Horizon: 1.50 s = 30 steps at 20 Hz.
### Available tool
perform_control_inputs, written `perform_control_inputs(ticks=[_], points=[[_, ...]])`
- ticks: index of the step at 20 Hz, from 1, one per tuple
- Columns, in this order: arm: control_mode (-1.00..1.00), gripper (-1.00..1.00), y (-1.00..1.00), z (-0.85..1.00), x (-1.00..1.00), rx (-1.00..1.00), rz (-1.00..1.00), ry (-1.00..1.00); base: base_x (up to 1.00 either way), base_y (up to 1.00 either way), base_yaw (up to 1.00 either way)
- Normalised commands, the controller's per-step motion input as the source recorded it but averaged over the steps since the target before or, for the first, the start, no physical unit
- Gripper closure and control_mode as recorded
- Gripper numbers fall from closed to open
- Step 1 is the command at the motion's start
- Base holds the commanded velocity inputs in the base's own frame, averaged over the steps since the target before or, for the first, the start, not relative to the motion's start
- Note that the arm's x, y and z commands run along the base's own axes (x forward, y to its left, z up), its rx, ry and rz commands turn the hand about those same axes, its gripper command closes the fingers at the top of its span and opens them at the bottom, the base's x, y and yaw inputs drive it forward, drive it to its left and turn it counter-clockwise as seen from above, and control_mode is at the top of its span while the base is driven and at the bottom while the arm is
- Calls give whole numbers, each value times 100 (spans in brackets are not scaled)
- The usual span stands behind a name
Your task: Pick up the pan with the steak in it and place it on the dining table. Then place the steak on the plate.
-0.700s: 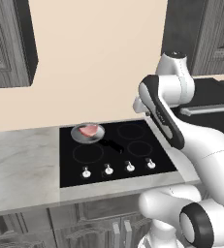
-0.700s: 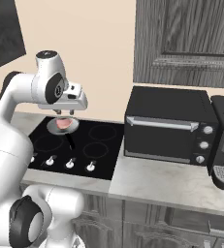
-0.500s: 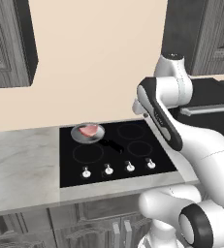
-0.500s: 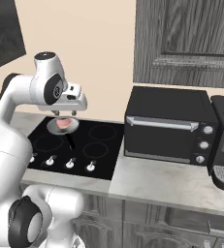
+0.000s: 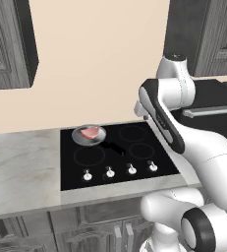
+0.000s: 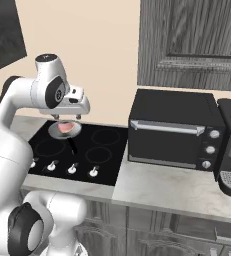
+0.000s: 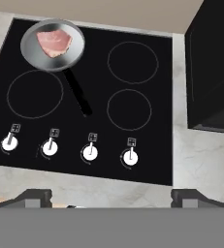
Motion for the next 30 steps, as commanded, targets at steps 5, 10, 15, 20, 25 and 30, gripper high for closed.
perform_control_inputs(ticks=[5, 10, 15, 20, 25, 30], points=[[-100, -100, 0, 0, 0, 0, 0, 0, 0, 0, 0], [-100, -100, 20, -3, 0, 0, -1, 0, 0, 0, 0], [-100, -100, 42, -8, 7, 1, -3, 1, 0, 0, 0], [-100, -100, 13, -10, -3, 5, 0, 3, 0, 0, 0], [-100, -100, 9, -33, 0, 4, 3, 3, 0, 0, 0], [-100, -100, 5, -39, 4, 0, 7, 2, 0, 0, 0]])
